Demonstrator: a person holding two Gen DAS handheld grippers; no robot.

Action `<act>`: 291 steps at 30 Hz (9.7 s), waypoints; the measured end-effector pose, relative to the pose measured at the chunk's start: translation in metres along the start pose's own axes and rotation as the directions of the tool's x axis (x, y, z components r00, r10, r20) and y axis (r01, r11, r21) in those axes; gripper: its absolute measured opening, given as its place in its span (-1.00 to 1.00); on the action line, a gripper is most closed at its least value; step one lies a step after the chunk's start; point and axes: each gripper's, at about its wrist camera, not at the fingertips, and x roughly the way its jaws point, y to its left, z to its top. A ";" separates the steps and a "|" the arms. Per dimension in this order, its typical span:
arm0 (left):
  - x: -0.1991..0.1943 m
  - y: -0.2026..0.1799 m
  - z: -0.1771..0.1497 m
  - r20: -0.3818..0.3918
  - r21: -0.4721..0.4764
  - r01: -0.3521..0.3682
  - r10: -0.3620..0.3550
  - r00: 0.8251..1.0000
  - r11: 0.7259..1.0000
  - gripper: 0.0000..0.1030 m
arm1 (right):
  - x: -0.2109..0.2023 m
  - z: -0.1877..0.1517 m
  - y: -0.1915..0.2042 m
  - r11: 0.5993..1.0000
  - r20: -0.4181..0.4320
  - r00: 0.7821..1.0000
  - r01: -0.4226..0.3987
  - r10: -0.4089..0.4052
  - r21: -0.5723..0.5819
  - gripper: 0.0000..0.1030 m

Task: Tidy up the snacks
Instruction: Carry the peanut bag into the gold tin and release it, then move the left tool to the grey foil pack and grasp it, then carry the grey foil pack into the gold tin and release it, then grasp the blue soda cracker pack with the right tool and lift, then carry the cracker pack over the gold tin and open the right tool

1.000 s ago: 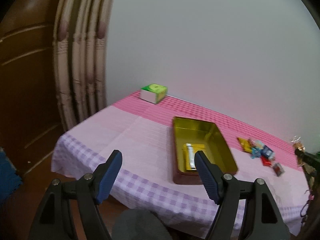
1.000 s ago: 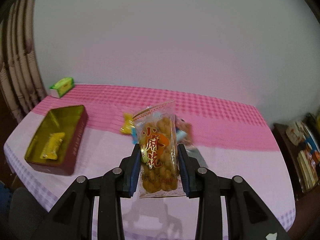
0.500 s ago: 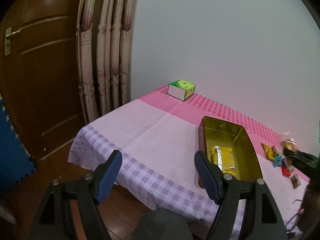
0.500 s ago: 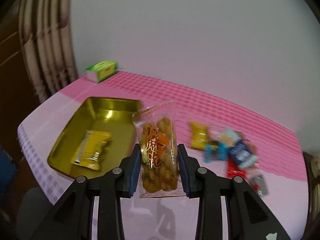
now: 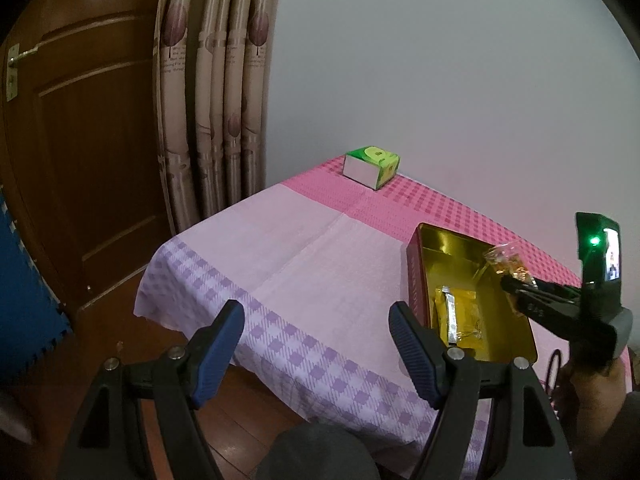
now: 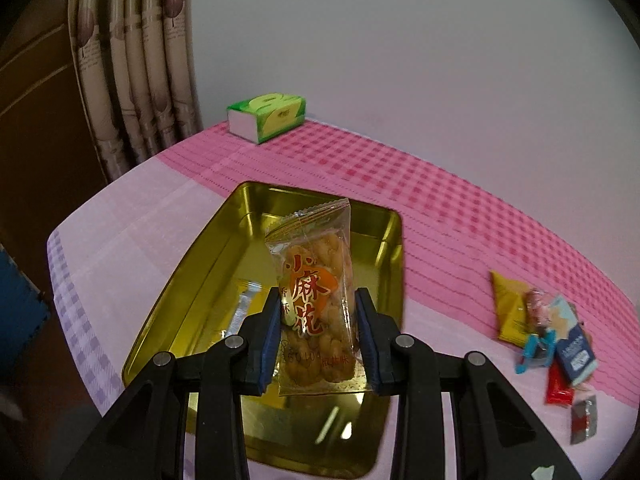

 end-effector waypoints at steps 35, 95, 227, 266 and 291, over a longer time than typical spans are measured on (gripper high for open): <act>0.003 -0.002 -0.001 0.000 0.022 -0.012 0.012 1.000 1.000 0.48 | 0.005 -0.013 -0.015 0.996 0.003 1.000 -0.023 0.023 0.086 0.85; 0.083 -0.553 -0.185 -0.472 0.457 0.507 -0.285 0.835 0.731 -0.16 | -0.286 -0.252 -0.367 0.542 0.283 0.863 -0.013 -0.418 0.840 1.00; 0.008 -0.189 -0.055 -0.181 0.413 0.455 -0.418 0.890 0.789 0.48 | -0.062 -0.131 -0.243 0.961 -0.074 0.973 0.227 -0.218 0.155 1.00; -0.029 -0.100 -0.034 -0.023 0.152 0.304 -0.304 0.952 0.940 0.48 | -0.155 -0.055 -0.190 0.964 0.084 0.962 0.250 -0.258 0.092 -0.08; -0.015 -0.029 -0.020 0.025 -0.084 0.089 -0.088 0.996 0.992 0.48 | -0.081 0.002 -0.047 0.998 0.062 0.996 0.063 -0.064 0.020 -0.08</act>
